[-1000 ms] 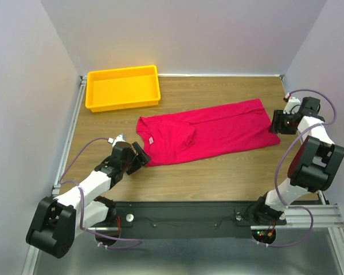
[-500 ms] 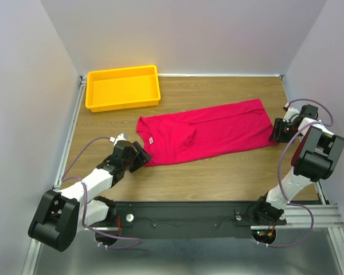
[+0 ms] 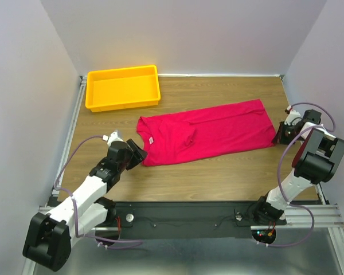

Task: Fold and stack the t-shirts
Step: Fold the tshirt

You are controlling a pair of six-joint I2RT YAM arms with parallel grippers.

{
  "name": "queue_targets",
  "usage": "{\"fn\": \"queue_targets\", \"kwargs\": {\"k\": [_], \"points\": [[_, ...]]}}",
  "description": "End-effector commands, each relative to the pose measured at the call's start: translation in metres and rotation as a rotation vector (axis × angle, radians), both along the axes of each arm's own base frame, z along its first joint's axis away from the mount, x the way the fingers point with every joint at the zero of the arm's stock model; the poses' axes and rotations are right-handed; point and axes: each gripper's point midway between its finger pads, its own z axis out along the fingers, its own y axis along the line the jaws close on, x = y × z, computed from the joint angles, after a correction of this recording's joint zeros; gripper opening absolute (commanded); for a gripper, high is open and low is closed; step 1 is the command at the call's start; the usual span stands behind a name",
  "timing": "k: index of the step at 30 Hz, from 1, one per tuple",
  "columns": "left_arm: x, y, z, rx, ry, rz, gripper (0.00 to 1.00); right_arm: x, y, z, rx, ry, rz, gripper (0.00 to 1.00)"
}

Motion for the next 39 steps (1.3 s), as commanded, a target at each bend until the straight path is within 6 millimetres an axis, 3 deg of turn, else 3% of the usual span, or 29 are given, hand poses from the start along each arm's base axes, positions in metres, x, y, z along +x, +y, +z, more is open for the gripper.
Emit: {"fn": "queue_targets", "kwargs": {"k": [1, 10, 14, 17, 19, 21, 22, 23, 26, 28, 31, 32, 34, 36, 37, 38, 39], "points": [[0.013, 0.013, 0.034, 0.039, -0.100, 0.055, 0.66, -0.048, -0.016, -0.016, -0.106, 0.123, -0.004, 0.01], [0.016, 0.013, 0.037, 0.055, -0.108, 0.039, 0.66, -0.117, -0.038, -0.011, -0.256, 0.207, -0.003, 0.01], [0.018, 0.010, 0.040, 0.056, -0.120, 0.023, 0.66, -0.161, -0.058, -0.010, -0.332, 0.268, -0.004, 0.01], [0.020, 0.009, 0.042, 0.062, -0.140, 0.007, 0.66, -0.187, -0.075, 0.000, -0.370, 0.267, -0.022, 0.01], [0.020, 0.010, 0.043, 0.076, -0.147, -0.006, 0.66, -0.194, -0.084, 0.017, -0.398, 0.240, -0.038, 0.09], [0.026, 0.008, 0.053, 0.077, -0.190, -0.017, 0.67, -0.187, -0.081, 0.032, -0.396, 0.187, 0.003, 0.34], [0.027, 0.008, 0.055, 0.080, -0.199, -0.018, 0.67, -0.177, -0.085, 0.051, -0.418, 0.132, 0.010, 0.40], [0.028, 0.008, 0.057, 0.085, -0.209, -0.017, 0.67, -0.165, -0.075, 0.060, -0.370, 0.071, 0.038, 0.50], [0.032, 0.009, 0.066, 0.101, -0.232, -0.020, 0.67, -0.136, -0.066, 0.086, -0.300, -0.008, 0.085, 0.58], [0.035, 0.009, 0.073, 0.099, -0.249, -0.019, 0.67, -0.117, -0.052, 0.093, -0.266, -0.029, 0.149, 0.64], [0.036, 0.009, 0.079, 0.098, -0.273, -0.024, 0.67, -0.084, -0.018, 0.099, -0.229, -0.051, 0.242, 0.66], [0.037, 0.008, 0.082, 0.100, -0.284, -0.030, 0.67, -0.066, 0.005, 0.100, -0.218, -0.066, 0.323, 0.67], [0.038, 0.008, 0.085, 0.102, -0.296, -0.036, 0.67, -0.045, 0.031, 0.103, -0.186, -0.096, 0.387, 0.67], [0.038, 0.005, 0.089, 0.102, -0.316, -0.053, 0.68, -0.012, 0.077, 0.120, -0.119, -0.188, 0.531, 0.69], [0.038, 0.006, 0.090, 0.101, -0.322, -0.055, 0.68, 0.003, 0.093, 0.114, -0.071, -0.191, 0.581, 0.70], [0.038, 0.005, 0.092, 0.101, -0.330, -0.057, 0.68, 0.015, 0.130, 0.120, -0.001, -0.241, 0.692, 0.72], [0.038, 0.005, 0.092, 0.099, -0.333, -0.058, 0.68, 0.025, 0.148, 0.124, 0.025, -0.267, 0.753, 0.73]]}}
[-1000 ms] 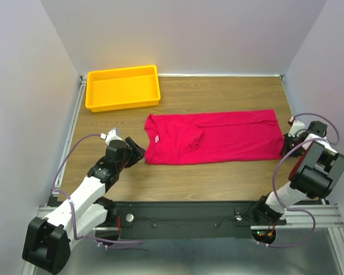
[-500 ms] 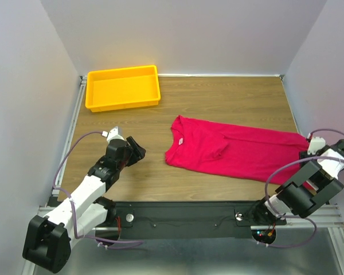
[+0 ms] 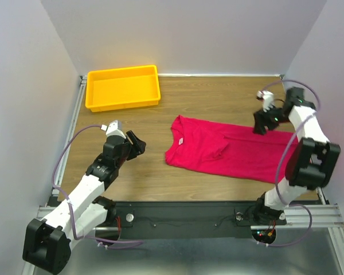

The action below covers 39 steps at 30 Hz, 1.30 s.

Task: Fold and stack the t-shirts
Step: Fold the tshirt

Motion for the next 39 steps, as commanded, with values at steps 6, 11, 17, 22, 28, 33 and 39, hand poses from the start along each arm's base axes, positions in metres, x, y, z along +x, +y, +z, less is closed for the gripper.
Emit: {"fn": "queue_targets", "kwargs": {"k": [6, 11, 17, 22, 28, 33, 39], "points": [[0.010, -0.003, 0.037, -0.032, -0.113, -0.013, 0.68, 0.099, 0.203, 0.009, 0.267, -0.034, 0.525, 0.73], [0.006, -0.001, 0.041, -0.043, -0.117, -0.007, 0.68, 0.142, 0.255, -0.017, 0.251, -0.022, 0.592, 0.73], [0.003, 0.001, 0.042, -0.033, -0.114, -0.004, 0.68, 0.146, 0.304, -0.034, 0.236, -0.021, 0.692, 0.73], [0.000, 0.000, 0.038, -0.050, -0.101, -0.006, 0.68, 0.158, 0.326, -0.041, 0.242, -0.019, 0.683, 0.72], [-0.002, 0.000, 0.039, -0.058, -0.108, -0.006, 0.68, 0.149, 0.342, -0.064, 0.249, 0.036, 0.693, 0.70], [-0.002, 0.000, 0.040, -0.060, -0.109, -0.005, 0.68, 0.133, 0.350, -0.081, 0.242, 0.083, 0.719, 0.67], [-0.002, 0.000, 0.040, -0.061, -0.110, -0.005, 0.68, 0.110, 0.358, -0.098, 0.205, 0.131, 0.759, 0.64]]}}
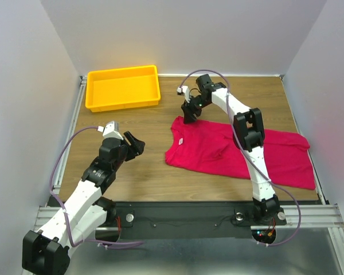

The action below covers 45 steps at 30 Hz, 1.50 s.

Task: Fold and stack the t-shirts
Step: Fold the tshirt

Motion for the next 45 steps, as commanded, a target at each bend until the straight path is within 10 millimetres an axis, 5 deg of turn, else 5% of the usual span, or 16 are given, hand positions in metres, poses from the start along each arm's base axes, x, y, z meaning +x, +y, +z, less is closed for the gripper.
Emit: {"fn": "queue_targets", "kwargs": {"k": [1, 9, 12, 15, 20, 32, 33, 37, 45], "points": [[0.005, -0.001, 0.020, -0.024, -0.056, 0.004, 0.68, -0.028, 0.012, -0.017, -0.047, 0.044, 0.051, 0.63], [0.002, 0.001, 0.019, -0.016, -0.047, 0.005, 0.68, -0.015, 0.012, -0.029, -0.097, 0.055, -0.030, 0.36], [0.002, 0.002, 0.018, -0.013, -0.045, 0.007, 0.68, -0.003, 0.013, -0.023, -0.102, 0.035, -0.080, 0.12], [0.001, 0.003, 0.018, -0.010, -0.044, 0.009, 0.68, 0.006, 0.016, -0.013, -0.081, 0.016, -0.115, 0.01], [0.002, 0.003, 0.017, -0.003, -0.042, 0.009, 0.68, 0.040, 0.008, 0.018, -0.011, -0.035, -0.252, 0.01], [0.013, -0.002, 0.015, 0.034, -0.026, -0.016, 0.68, 0.168, -0.004, 0.070, 0.163, -0.292, -0.806, 0.01], [0.013, -0.003, 0.015, 0.031, -0.026, -0.018, 0.68, 0.182, -0.005, 0.088, 0.213, -0.341, -0.857, 0.01], [0.018, -0.006, 0.016, 0.032, -0.030, -0.026, 0.68, 0.220, -0.031, 0.101, 0.218, -0.501, -1.063, 0.01], [0.030, -0.015, 0.017, 0.014, -0.027, -0.044, 0.68, 0.246, -0.059, 0.099, 0.237, -0.650, -1.239, 0.01]]}}
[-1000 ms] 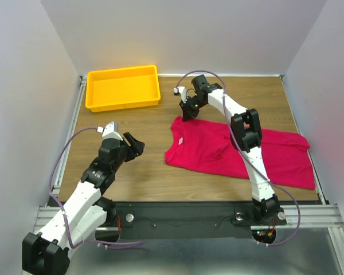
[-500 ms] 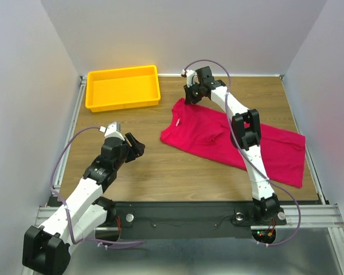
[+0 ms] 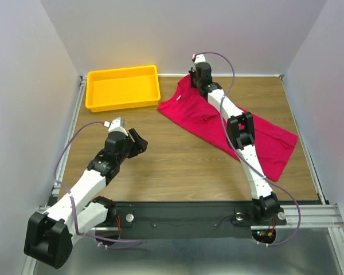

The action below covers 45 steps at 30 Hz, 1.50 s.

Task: Fold and stack the t-shirts
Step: Fold the tshirt

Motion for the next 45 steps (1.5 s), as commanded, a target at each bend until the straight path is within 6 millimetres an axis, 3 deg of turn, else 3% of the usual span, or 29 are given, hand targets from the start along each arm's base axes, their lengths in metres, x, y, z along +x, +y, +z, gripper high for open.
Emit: {"fn": "queue_targets", "kwargs": {"k": [1, 8, 9, 10, 11, 12, 14, 20, 22, 23, 24, 26, 27, 29, 30, 31, 32, 33, 35, 36, 37, 38, 41, 45], "points": [[0.019, -0.008, 0.032, -0.035, -0.098, -0.011, 0.68, 0.028, -0.013, 0.038, 0.052, -0.206, -0.147, 0.01], [0.022, -0.026, 0.033, -0.070, -0.099, -0.099, 0.68, 0.041, -0.039, 0.036, 0.033, -0.262, -0.208, 0.05], [0.023, -0.030, 0.035, -0.081, -0.110, -0.117, 0.68, 0.042, -0.040, 0.036, 0.033, -0.269, -0.207, 0.09], [0.024, -0.032, 0.035, -0.084, -0.109, -0.126, 0.68, 0.044, -0.043, 0.038, 0.038, -0.273, -0.205, 0.24], [0.026, -0.034, 0.034, -0.086, -0.107, -0.133, 0.68, 0.044, -0.044, 0.039, 0.041, -0.274, -0.196, 0.32], [0.027, -0.038, 0.038, -0.096, -0.117, -0.152, 0.67, 0.045, -0.045, 0.047, 0.050, -0.280, -0.175, 0.44], [0.030, -0.045, 0.040, -0.109, -0.129, -0.175, 0.67, 0.044, -0.044, 0.065, 0.079, -0.294, -0.123, 0.52], [0.048, -0.057, 0.036, -0.150, -0.137, -0.178, 0.67, 0.021, -0.063, 0.160, 0.055, -0.378, -0.071, 0.65], [0.055, -0.061, 0.034, -0.173, -0.139, -0.170, 0.66, 0.011, -0.075, 0.172, 0.041, -0.368, -0.050, 0.70], [0.060, -0.066, 0.028, -0.191, -0.116, -0.159, 0.65, -0.004, -0.082, 0.181, 0.021, -0.352, -0.037, 0.71], [0.066, -0.070, 0.031, -0.206, -0.131, -0.154, 0.65, -0.015, -0.089, 0.180, -0.020, -0.328, -0.004, 0.78], [0.080, -0.079, 0.024, -0.212, -0.108, -0.139, 0.65, -0.039, -0.093, 0.174, -0.071, -0.269, 0.100, 0.80], [0.085, -0.085, 0.023, -0.222, -0.103, -0.128, 0.65, -0.071, -0.101, 0.166, -0.117, -0.206, 0.168, 0.81], [0.099, -0.097, 0.029, -0.241, -0.107, -0.120, 0.64, -0.109, -0.116, 0.151, -0.102, -0.124, 0.309, 0.92], [0.106, -0.102, 0.017, -0.244, -0.077, -0.100, 0.64, -0.129, -0.124, 0.134, -0.115, -0.051, 0.356, 0.94], [0.114, -0.115, 0.027, -0.258, -0.094, -0.109, 0.64, -0.156, -0.143, 0.125, -0.106, 0.002, 0.364, 0.94], [0.118, -0.123, 0.012, -0.247, -0.058, -0.109, 0.64, -0.171, -0.154, 0.116, -0.106, 0.040, 0.357, 0.94], [0.124, -0.128, 0.009, -0.254, -0.046, -0.087, 0.64, -0.203, -0.169, 0.097, -0.102, 0.096, 0.354, 0.94], [0.133, -0.148, 0.013, -0.286, -0.035, -0.083, 0.63, -0.229, -0.194, 0.085, -0.088, 0.131, 0.309, 0.94], [0.136, -0.149, -0.009, -0.262, 0.024, -0.052, 0.63, -0.243, -0.201, 0.079, -0.075, 0.149, 0.295, 0.94], [0.141, -0.152, -0.014, -0.257, 0.040, -0.015, 0.63, -0.253, -0.217, 0.076, -0.059, 0.160, 0.260, 0.94], [0.147, -0.164, -0.019, -0.268, 0.064, 0.000, 0.63, -0.273, -0.222, 0.072, -0.054, 0.167, 0.243, 0.94], [0.157, -0.175, -0.034, -0.255, 0.117, 0.063, 0.63, -0.299, -0.238, 0.070, -0.031, 0.169, 0.189, 0.95], [0.167, -0.181, -0.050, -0.206, 0.158, 0.112, 0.61, -0.316, -0.241, 0.068, -0.004, 0.174, 0.158, 0.95]]}}
